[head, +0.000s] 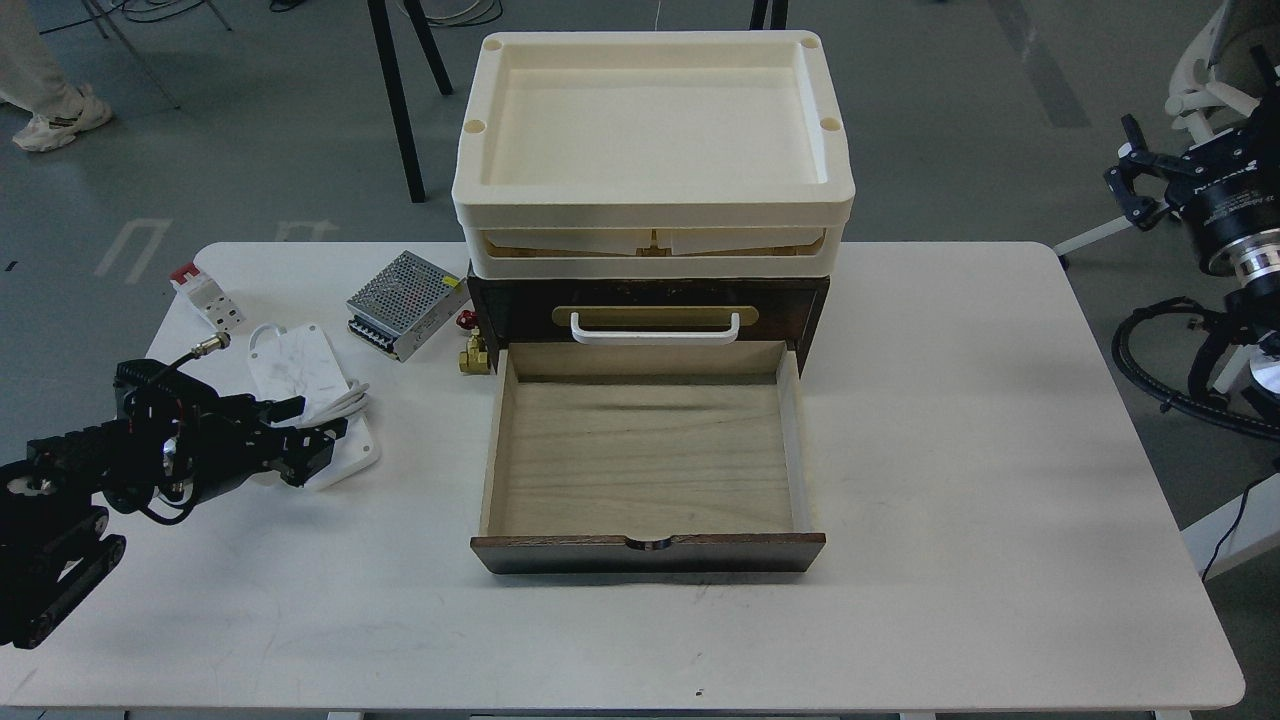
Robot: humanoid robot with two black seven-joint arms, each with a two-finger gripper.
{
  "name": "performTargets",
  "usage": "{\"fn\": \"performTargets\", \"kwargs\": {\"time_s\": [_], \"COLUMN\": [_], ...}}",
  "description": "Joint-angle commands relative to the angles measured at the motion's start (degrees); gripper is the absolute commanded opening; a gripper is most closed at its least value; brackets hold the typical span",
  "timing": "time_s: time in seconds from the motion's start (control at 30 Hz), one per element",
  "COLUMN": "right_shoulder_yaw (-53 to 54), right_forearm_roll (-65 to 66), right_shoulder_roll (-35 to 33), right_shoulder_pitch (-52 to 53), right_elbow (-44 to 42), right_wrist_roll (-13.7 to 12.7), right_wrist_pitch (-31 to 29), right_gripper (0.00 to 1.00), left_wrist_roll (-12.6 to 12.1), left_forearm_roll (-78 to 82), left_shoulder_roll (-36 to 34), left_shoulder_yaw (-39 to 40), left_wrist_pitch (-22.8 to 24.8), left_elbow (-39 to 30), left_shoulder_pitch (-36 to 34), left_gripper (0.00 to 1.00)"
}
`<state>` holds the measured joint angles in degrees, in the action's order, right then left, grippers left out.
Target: Put charging cable into cabinet
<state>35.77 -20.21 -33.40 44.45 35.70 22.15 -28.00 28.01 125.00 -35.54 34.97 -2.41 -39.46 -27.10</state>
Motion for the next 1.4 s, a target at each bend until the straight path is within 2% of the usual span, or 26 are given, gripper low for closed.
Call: {"fn": "performTargets", "kwargs": {"time_s": [0.0,0.1,0.3,0.47,0.5,0.53,0.6,0.77,0.87,1.07,1.13,1.27,1.37], "right_shoulder_yaw": [0.0,0.5,1.0,1.3,1.7,1.9,2.1,2.2,2.2,2.2,2.2,2.2,2.2], "right_forearm_roll": [0.0,0.0,0.0,0.0,0.0,-0.1,0.0,0.0,-0.1,0.0,0.0,0.0,0.0], "right_shoulder_roll": [-0.1,-0.6,-0.8,-1.1,-1.1,-1.1,-1.2,-1.7,-1.7,-1.7,-1.7,-1.7,-1.7], "right_shoulder_pitch": [-0.2,-0.6,-1.5,-2.2,-2.3,-2.3,-2.6,-2.6,-2.7,-2.7,-2.7,-2.8,-3.0], "right_elbow": [0.0,0.0,0.0,0.0,0.0,0.0,0.0,-0.1,-0.2,-0.6,-0.6,-0.7,-0.8], "right_wrist_roll": [0.1,0.1,0.1,0.1,0.1,0.1,0.1,0.1,0.1,0.1,0.1,0.1,0.1], "right_wrist_pitch": [0.0,0.0,0.0,0.0,0.0,0.0,0.0,0.0,0.0,0.0,0.0,0.0,0.0], "right_gripper": [1.00,1.00,1.00,1.00,1.00,1.00,1.00,1.00,1.00,1.00,1.00,1.00,1.00], "left_wrist_roll": [0.0,0.0,0.0,0.0,0.0,0.0,0.0,0.0,0.0,0.0,0.0,0.0,0.0], "left_forearm_roll": [0.0,0.0,0.0,0.0,0.0,0.0,0.0,0.0,-1.7,-17.1,-23.5,-28.7,-33.4], "left_shoulder_roll": [-0.1,0.1,0.4,0.6,1.0,1.5,1.7,1.3,-3.7,-27.4,-32.8,-33.1,-25.6], "left_shoulder_yaw": [-1.7,-2.8,-4.8,-7.7,-7.8,-8.1,-9.6,-10.6,-10.6,-10.5,-10.6,-10.9,-10.9], "left_wrist_pitch": [-1.5,-2.0,-9.1,-10.5,-11.1,-12.1,-12.8,-14.5,-14.0,-8.7,-8.6,-8.6,-7.9], "left_elbow": [0.2,2.1,3.7,4.6,5.0,5.4,6.2,4.7,-3.0,-37.6,-45.9,-53.9,-54.6], "left_shoulder_pitch": [-0.1,-0.1,-0.4,-0.8,-0.9,-0.8,-0.9,-1.0,-1.0,0.3,0.7,1.0,1.3], "left_gripper": [0.51,0.49,0.49,0.46,0.43,0.32,0.03,0.02,0.00,0.00,0.00,0.00,0.00]}}
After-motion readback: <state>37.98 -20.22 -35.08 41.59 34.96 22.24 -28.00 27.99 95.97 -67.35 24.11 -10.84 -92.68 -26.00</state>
